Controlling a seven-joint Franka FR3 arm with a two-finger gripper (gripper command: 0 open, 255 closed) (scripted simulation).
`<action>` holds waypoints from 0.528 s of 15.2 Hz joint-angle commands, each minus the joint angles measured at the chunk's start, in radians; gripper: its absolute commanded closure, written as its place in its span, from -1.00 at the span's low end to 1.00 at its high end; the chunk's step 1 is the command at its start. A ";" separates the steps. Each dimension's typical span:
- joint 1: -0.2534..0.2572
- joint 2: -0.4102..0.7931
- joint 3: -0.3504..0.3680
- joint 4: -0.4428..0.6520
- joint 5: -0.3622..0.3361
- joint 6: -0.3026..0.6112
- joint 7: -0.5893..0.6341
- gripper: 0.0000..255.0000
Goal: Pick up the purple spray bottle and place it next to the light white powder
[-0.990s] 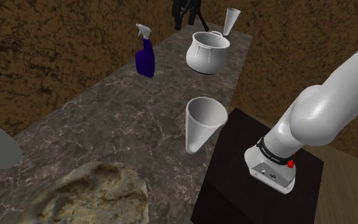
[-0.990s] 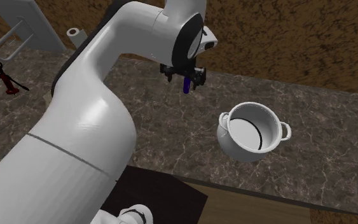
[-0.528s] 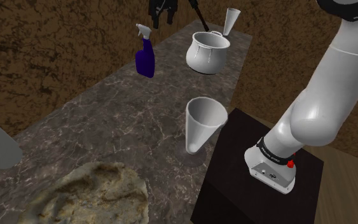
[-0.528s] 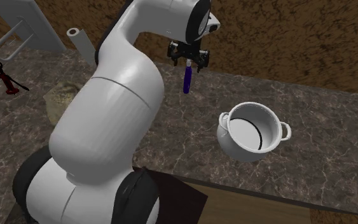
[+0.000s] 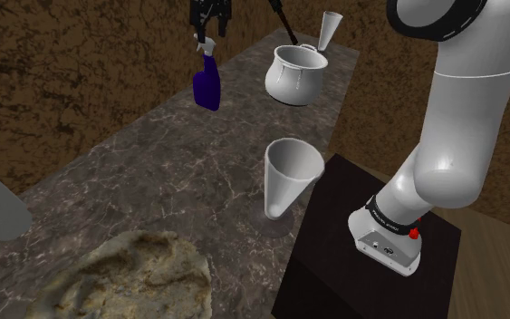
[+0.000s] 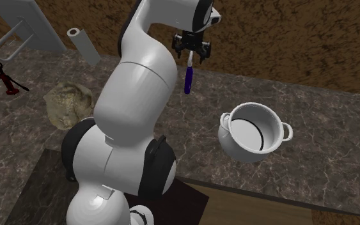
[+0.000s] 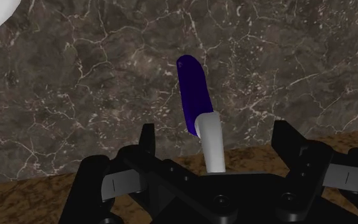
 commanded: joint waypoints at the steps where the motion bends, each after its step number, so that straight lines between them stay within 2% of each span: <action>1: 0.001 -0.001 0.000 -0.028 0.000 0.028 0.001 -1.00; 4: 0.001 -0.010 0.001 -0.090 0.000 0.081 0.001 -1.00; 8: 0.001 -0.010 0.001 -0.090 0.000 0.081 0.001 -1.00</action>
